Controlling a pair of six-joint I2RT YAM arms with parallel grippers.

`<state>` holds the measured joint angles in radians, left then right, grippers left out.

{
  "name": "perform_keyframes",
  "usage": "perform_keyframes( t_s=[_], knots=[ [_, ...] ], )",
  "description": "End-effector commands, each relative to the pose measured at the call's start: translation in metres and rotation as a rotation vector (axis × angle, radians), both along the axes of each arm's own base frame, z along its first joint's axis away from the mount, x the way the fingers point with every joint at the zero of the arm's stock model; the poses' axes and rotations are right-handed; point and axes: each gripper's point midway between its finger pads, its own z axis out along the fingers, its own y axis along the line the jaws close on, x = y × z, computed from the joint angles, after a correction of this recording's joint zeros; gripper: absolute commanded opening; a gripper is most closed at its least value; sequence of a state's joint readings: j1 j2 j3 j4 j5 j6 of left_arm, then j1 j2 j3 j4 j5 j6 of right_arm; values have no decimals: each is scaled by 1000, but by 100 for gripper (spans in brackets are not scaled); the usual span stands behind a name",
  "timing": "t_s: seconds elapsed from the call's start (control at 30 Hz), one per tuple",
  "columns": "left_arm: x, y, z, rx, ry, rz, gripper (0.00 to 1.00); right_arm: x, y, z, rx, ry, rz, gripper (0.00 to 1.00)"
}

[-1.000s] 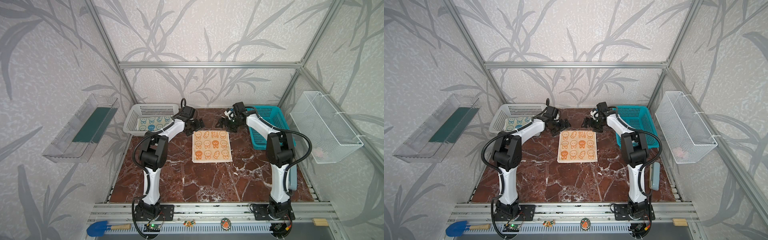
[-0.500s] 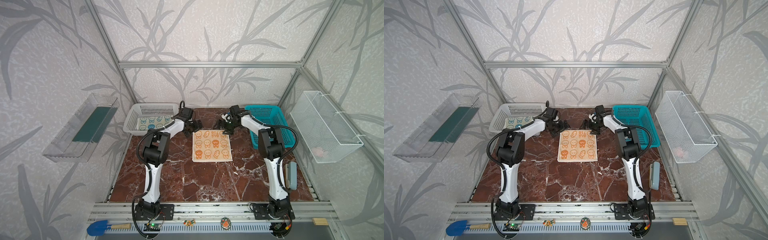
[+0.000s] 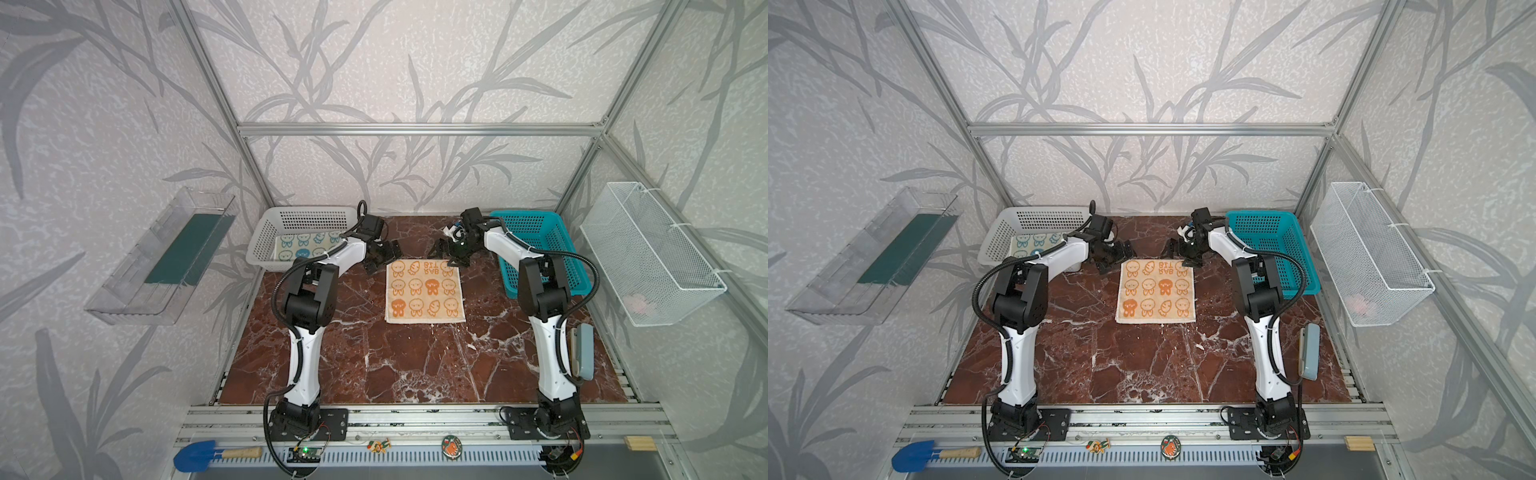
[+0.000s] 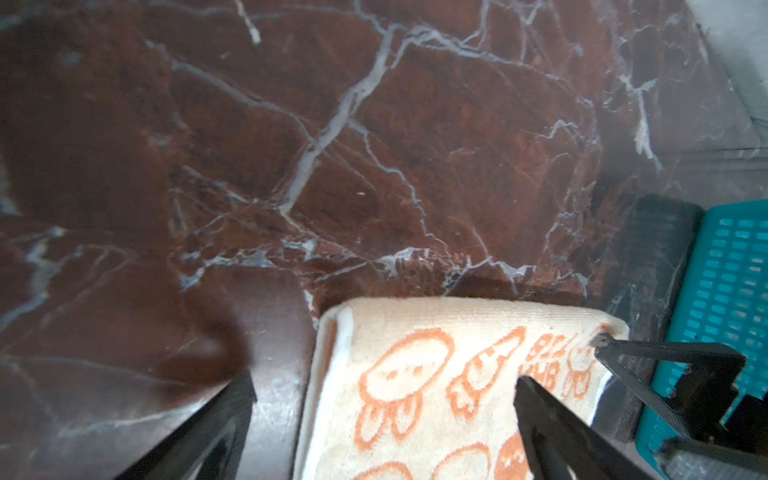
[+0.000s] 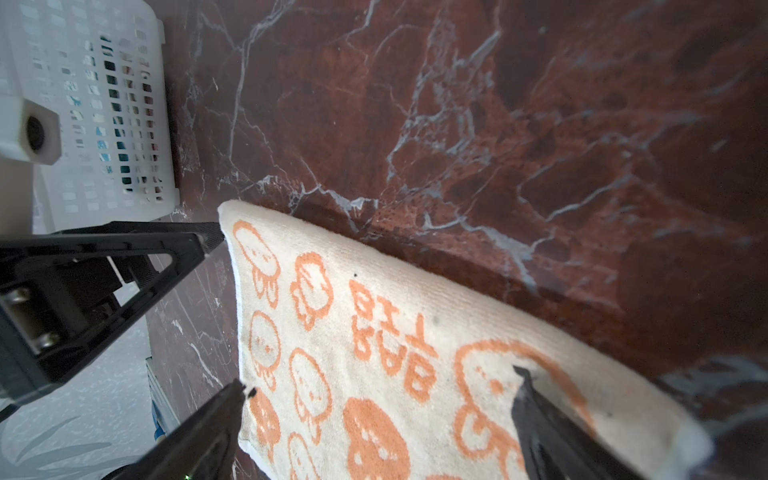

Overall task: Fold and stack the towels
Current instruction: 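Grasp the far folded edge of the orange towel with both grippers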

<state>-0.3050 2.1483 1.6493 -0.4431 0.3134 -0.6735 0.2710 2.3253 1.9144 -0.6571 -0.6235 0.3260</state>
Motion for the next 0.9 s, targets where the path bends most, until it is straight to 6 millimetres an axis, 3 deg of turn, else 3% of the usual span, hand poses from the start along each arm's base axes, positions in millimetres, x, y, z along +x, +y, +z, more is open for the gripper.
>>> perform_keyframes(
  t_s=[0.0,0.13,0.33,0.5,0.87],
  knots=[
    [21,-15,70,-73,-165,-8,99,5,2,46,53,-82,5,99],
    [33,-29,59,-136,-129,4,99,13,6,41,95,-62,-21,99],
    [39,-41,25,-165,-79,30,99,19,9,18,116,-20,-39,99],
    [34,-36,0,-139,-44,40,99,17,8,4,112,0,-38,99],
    [12,-17,-50,-54,43,35,99,13,-21,-15,68,28,-43,99]
  ],
)
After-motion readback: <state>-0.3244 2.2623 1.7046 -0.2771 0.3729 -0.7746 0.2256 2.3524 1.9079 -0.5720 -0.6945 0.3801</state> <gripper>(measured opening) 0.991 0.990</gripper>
